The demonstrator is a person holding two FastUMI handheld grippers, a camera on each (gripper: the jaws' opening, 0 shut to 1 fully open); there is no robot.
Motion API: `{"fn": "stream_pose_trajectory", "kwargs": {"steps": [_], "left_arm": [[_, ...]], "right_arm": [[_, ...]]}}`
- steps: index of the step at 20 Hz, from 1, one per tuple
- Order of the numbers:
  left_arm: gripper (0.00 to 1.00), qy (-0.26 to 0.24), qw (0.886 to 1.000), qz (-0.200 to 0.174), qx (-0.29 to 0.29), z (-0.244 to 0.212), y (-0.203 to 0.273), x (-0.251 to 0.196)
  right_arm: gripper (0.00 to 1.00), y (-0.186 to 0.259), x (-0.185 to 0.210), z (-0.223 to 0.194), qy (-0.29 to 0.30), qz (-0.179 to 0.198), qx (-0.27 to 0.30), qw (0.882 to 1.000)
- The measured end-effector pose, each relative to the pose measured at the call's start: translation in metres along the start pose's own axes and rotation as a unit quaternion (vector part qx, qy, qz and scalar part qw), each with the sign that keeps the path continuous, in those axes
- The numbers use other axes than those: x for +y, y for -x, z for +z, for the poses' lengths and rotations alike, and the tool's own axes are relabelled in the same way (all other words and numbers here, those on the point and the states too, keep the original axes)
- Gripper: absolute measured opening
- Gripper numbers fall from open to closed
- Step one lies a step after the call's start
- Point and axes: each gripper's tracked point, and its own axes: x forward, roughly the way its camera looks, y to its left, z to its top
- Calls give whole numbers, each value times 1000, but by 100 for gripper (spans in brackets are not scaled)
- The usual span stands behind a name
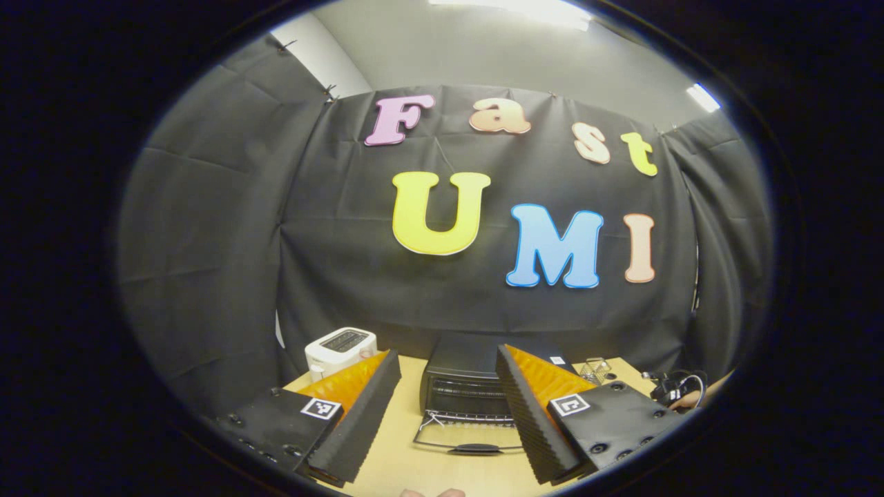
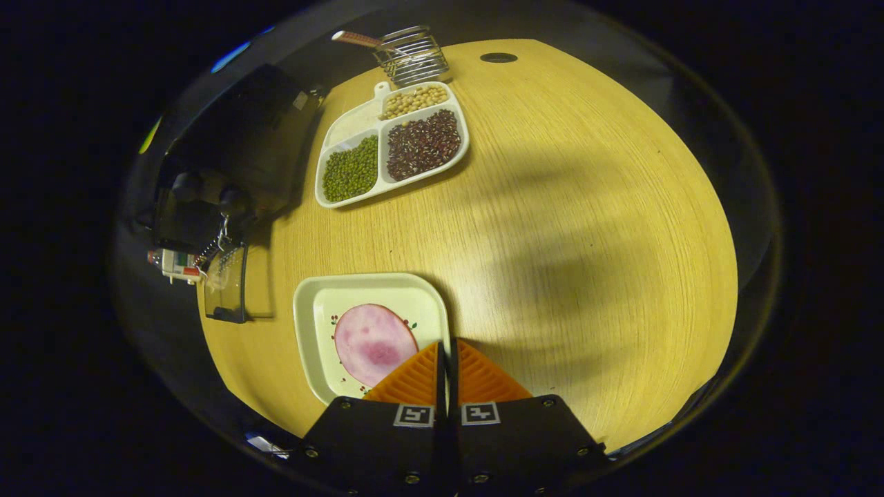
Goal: Open the electric oven with the left hand, put the food in, and close the electric oven.
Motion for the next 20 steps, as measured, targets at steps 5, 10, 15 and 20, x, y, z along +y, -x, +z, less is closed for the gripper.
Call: {"fn": "stream_pose_trajectory", "kwargs": {"steps": [5,10,15,20], "left_arm": [[97,0,1000,4,6,-2,7,-11],[98,4,1000,10,8,0,7,-23],[98,-2,1000,18,4,6,7,-34],[97,-13,999,31,5,10,9,-40]], "right_arm": [[0,3,17,-7,-88,111,-2,990],[0,3,20,-16,-136,173,-11,975],[0,8,26,-21,-151,211,-15,966],[0,13,38,-23,-157,253,-14,954]]}}
